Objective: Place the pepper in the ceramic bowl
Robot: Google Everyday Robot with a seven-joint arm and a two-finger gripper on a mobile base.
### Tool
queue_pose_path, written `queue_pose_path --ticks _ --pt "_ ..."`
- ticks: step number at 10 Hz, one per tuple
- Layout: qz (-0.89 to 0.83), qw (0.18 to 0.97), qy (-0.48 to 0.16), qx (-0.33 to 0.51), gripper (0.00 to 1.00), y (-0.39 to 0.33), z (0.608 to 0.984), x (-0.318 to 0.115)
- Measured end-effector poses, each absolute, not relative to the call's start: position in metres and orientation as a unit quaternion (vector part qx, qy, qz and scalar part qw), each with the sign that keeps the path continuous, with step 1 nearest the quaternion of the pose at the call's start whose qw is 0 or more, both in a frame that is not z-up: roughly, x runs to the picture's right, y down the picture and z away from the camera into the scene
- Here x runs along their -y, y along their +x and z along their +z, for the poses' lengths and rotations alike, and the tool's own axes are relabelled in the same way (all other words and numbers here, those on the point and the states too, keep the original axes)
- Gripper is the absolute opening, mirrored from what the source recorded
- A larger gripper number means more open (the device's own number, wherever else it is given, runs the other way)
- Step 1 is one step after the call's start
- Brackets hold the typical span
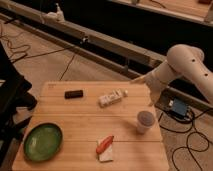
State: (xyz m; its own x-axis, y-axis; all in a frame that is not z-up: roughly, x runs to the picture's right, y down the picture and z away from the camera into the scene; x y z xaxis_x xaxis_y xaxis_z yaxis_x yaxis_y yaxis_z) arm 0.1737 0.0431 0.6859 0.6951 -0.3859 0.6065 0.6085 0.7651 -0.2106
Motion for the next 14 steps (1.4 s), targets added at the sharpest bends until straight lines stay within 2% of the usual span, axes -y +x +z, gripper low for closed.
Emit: queue_pose_path --ticks 9,14 --pt "-0.46 0.786 -0.299 0.284 0.8 0.052 0.725 -0.142" --pt "-0.467 0.783 -0.297 0.283 0.8 0.049 0.725 -0.143"
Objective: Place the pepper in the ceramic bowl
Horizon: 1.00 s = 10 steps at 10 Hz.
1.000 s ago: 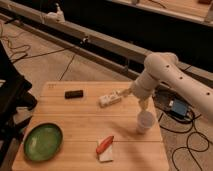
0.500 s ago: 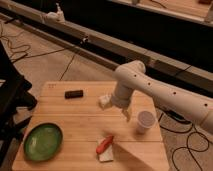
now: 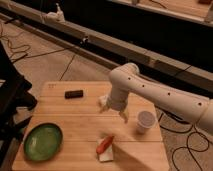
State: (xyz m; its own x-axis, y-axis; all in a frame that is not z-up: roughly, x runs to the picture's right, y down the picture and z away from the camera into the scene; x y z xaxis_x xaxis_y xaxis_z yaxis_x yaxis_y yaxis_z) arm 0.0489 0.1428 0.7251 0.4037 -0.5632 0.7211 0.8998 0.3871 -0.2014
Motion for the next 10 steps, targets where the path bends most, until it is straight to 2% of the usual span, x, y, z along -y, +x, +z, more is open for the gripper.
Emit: queue_pose_path --ticks 2,6,10 --pt "-0.464 0.782 -0.297 0.293 0.8 0.047 0.726 -0.145" --pt "-0.435 0.758 -0.301 0.382 0.8 0.022 0.739 -0.176" --pt "-0.422 0.736 -0.322 0.421 0.8 0.02 0.754 -0.21"
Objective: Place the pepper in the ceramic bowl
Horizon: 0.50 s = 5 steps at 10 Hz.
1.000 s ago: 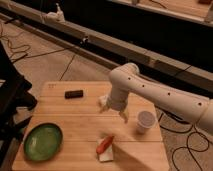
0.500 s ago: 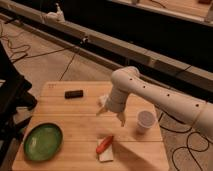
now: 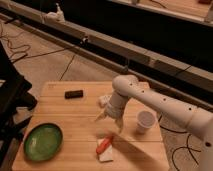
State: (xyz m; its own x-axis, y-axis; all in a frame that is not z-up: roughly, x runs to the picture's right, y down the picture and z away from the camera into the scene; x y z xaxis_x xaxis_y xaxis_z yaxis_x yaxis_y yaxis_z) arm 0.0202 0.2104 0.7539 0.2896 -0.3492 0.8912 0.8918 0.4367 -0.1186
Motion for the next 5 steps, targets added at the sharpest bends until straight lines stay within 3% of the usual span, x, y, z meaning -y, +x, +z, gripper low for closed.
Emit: queue_pose_path --ticks 5 --pt "-0.398 0.713 -0.358 0.453 0.8 0.021 0.761 -0.26"
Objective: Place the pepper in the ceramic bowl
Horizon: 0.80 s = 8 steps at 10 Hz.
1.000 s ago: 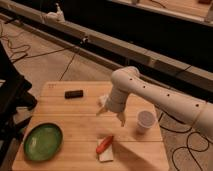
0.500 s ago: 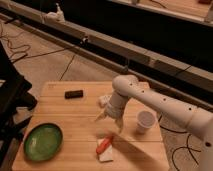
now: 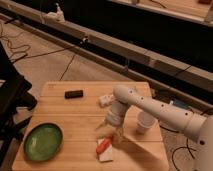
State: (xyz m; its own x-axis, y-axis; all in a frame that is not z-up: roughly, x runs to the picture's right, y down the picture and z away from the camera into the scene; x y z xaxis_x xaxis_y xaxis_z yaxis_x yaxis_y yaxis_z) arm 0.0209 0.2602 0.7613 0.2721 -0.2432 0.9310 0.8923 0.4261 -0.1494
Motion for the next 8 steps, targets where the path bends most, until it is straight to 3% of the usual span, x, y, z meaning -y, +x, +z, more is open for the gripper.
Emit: queue_pose_path --ticks 4,8 --pt "-0.387 0.703 -0.373 0.465 0.77 0.017 0.767 -0.281" --pt "-0.385 0.707 -0.374 0.46 0.37 0.019 0.772 -0.282"
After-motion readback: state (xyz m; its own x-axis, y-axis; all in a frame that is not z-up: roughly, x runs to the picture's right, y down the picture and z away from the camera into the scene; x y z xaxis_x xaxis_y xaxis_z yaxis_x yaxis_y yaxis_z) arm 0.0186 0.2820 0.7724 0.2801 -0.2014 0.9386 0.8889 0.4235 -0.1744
